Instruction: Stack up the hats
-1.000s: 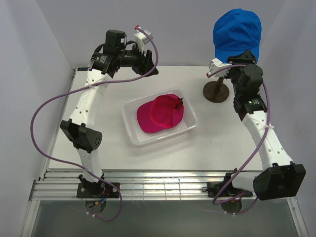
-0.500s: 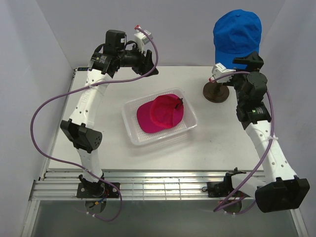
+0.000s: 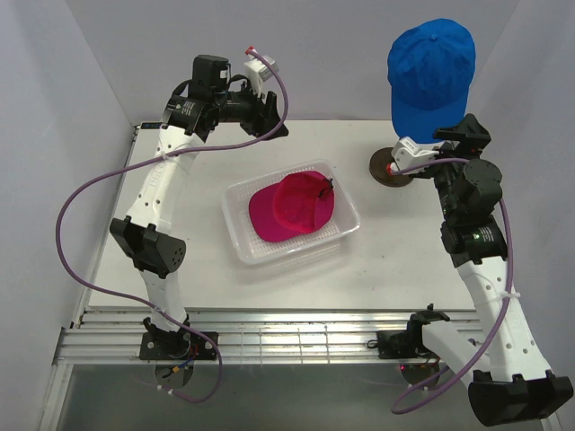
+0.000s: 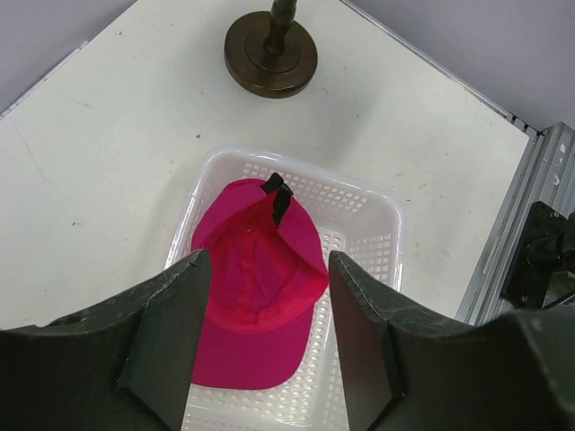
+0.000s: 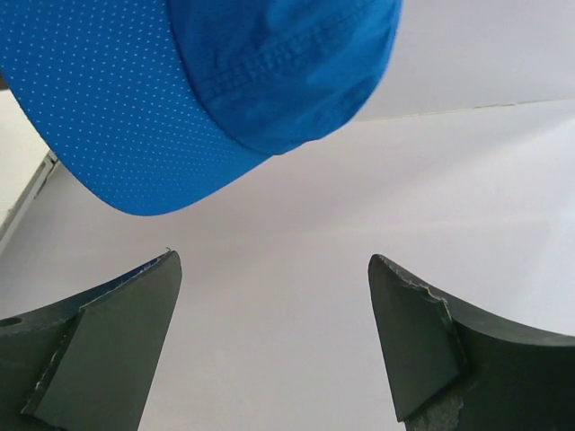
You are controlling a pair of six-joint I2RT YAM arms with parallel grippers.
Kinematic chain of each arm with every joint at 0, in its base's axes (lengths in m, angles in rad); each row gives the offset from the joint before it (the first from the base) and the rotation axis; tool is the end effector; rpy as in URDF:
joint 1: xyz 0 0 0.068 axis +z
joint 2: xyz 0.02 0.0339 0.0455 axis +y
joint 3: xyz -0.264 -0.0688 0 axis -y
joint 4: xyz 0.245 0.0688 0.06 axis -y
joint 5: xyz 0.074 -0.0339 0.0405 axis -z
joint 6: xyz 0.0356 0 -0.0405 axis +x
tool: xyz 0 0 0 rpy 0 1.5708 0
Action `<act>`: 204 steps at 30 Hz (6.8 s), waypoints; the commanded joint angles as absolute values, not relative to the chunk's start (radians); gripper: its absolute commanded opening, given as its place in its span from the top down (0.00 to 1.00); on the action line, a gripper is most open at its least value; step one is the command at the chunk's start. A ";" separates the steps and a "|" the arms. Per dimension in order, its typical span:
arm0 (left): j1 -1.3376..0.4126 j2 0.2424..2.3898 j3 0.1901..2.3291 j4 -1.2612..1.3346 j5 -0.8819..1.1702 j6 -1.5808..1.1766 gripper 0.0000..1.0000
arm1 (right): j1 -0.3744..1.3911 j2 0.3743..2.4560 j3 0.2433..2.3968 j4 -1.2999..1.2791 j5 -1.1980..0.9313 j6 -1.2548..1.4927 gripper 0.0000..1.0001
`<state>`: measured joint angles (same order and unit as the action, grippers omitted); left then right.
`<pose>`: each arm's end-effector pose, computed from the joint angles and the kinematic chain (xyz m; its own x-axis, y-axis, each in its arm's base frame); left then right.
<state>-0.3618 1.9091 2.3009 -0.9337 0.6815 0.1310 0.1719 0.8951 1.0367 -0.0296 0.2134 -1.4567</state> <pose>0.3645 -0.1619 0.4591 -0.3764 0.2509 -0.8918 0.8360 0.5069 -0.2102 0.1955 0.0263 0.4256 -0.0274 -0.9902 -0.1367 0.1140 0.1327 -0.9846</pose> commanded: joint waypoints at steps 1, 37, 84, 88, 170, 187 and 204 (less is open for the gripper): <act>-0.357 1.859 2.299 -0.925 0.710 0.133 0.34 | 0.187 0.832 1.022 -0.080 0.152 -1.387 0.11; -0.321 1.801 2.092 -0.881 0.641 0.147 0.33 | 0.176 1.417 1.847 -0.359 0.368 -0.242 0.11; -0.397 2.082 1.632 -0.727 0.298 0.184 0.58 | 0.517 1.078 1.325 -0.176 -0.285 -0.198 0.18; -0.399 2.023 1.640 -0.726 0.301 0.183 0.88 | 0.517 1.066 1.312 -0.184 -0.276 -0.207 0.17; -0.511 1.591 2.017 -1.175 0.451 0.763 1.00 | 0.611 1.638 1.770 -0.419 -0.580 -0.425 0.92; -0.276 1.581 2.101 -1.063 0.912 0.284 0.02 | 0.509 1.209 1.310 0.368 -0.282 0.101 0.92; -0.278 1.643 2.115 -0.848 1.109 0.055 0.84 | 0.511 1.147 1.155 0.637 -0.390 0.222 0.92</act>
<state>-0.2733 1.6421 2.1448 -0.8829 1.0943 0.0856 0.5060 1.1522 1.1469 0.5495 -0.3664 0.1886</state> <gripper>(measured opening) 0.205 0.121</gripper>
